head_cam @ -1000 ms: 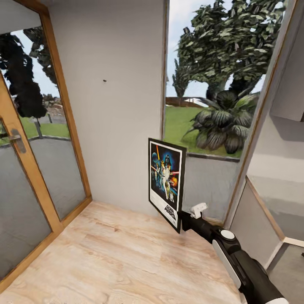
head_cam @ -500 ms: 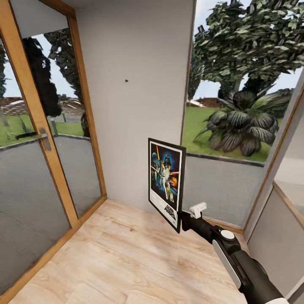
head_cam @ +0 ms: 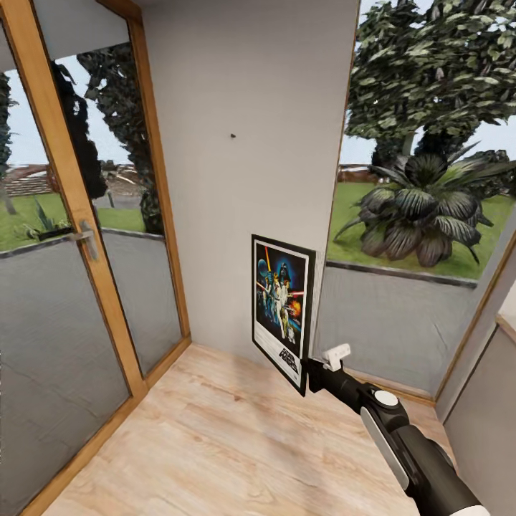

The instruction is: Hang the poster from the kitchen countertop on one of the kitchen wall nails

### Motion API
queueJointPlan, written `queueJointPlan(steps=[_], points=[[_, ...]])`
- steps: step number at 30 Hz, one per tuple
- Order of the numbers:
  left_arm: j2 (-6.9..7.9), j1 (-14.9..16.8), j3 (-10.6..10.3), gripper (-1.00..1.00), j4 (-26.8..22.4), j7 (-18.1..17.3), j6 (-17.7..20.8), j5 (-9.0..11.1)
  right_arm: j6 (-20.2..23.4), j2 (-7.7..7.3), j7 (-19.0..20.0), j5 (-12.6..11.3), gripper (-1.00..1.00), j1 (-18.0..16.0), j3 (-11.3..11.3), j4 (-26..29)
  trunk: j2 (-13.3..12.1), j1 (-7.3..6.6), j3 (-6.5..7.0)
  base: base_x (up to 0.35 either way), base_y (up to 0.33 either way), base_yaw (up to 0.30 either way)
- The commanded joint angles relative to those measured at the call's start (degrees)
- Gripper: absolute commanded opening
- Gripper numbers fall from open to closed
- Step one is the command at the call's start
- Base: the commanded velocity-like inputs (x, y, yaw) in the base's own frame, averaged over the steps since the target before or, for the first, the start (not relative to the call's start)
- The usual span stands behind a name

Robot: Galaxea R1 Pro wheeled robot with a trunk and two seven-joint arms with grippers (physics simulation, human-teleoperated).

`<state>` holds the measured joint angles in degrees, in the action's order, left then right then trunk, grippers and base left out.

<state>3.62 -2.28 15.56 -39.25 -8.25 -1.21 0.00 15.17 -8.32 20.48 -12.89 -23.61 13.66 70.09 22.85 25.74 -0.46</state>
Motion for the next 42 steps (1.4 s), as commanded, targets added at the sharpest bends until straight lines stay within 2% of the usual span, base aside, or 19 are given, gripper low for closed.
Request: queueJointPlan(steps=[1, 26, 42], points=[[-0.02, 0.0, 0.2, 1.0, 0.0, -0.4, -0.1, 0.0, 0.5, -0.03, 0.2, -0.7, -1.0, 0.0, 0.0, 0.1, 0.1, 0.04, -0.05, 0.153, 0.318, 0.0], [-0.02, 0.0, 0.2, 1.0, 0.0, -0.4, -0.1, 0.0, 0.3, -0.03, 0.2, -0.7, -1.0, 0.0, 0.0, -0.2, 0.1, 0.04, -0.05, 0.122, 0.328, 0.0], [-0.02, 0.0, 0.2, 1.0, 0.0, -0.4, -0.1, 0.0, 0.4, -0.03, 0.2, -0.7, -1.0, 0.0, 0.0, -0.2, 0.1, 0.04, -0.05, 0.011, 0.344, -0.002]])
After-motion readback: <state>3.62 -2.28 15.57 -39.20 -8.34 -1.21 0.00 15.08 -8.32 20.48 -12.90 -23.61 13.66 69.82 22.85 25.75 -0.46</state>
